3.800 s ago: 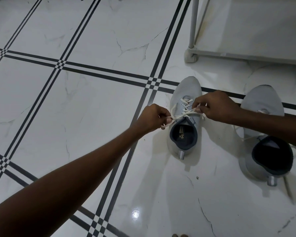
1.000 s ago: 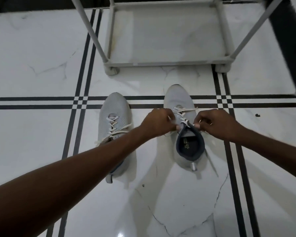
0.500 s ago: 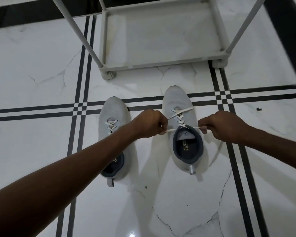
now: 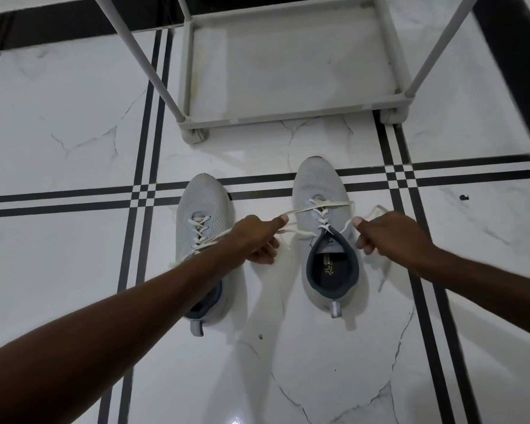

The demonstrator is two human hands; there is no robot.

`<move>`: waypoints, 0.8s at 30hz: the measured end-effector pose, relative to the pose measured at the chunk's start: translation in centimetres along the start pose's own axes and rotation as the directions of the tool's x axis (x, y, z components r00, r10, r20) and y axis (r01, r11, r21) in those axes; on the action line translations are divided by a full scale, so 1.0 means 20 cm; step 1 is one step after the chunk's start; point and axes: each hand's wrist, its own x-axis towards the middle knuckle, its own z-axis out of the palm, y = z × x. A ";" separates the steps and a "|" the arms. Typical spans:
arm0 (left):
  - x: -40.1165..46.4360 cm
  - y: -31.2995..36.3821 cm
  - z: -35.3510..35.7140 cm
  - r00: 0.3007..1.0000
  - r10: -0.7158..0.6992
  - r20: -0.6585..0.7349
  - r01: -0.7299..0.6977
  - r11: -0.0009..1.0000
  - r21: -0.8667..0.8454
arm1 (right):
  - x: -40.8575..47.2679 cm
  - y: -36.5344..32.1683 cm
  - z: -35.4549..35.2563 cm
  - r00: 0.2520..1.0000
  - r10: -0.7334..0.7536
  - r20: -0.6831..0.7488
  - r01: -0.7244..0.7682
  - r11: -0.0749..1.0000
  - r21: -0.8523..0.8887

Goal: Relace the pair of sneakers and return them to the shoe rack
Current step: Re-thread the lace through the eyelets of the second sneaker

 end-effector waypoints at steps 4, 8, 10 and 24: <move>0.01 0.10 0.04 0.992 0.122 0.000 -0.116 0.936 -0.333 | 0.10 -0.11 -0.04 0.948 0.215 0.237 -0.312 0.785 0.536; -0.03 0.25 -0.01 0.957 0.282 0.061 -0.220 0.848 -0.482 | 0.13 -0.22 -0.15 0.990 0.013 0.142 -0.102 0.760 0.642; -0.07 0.30 -0.02 0.927 0.356 0.113 -0.272 0.851 -0.449 | 0.13 -0.28 -0.21 0.991 -0.120 0.062 0.058 0.794 0.605; -0.13 0.38 -0.03 0.864 0.416 0.284 -0.334 0.895 -0.296 | 0.19 -0.35 -0.18 0.971 -0.228 0.079 0.175 0.892 0.417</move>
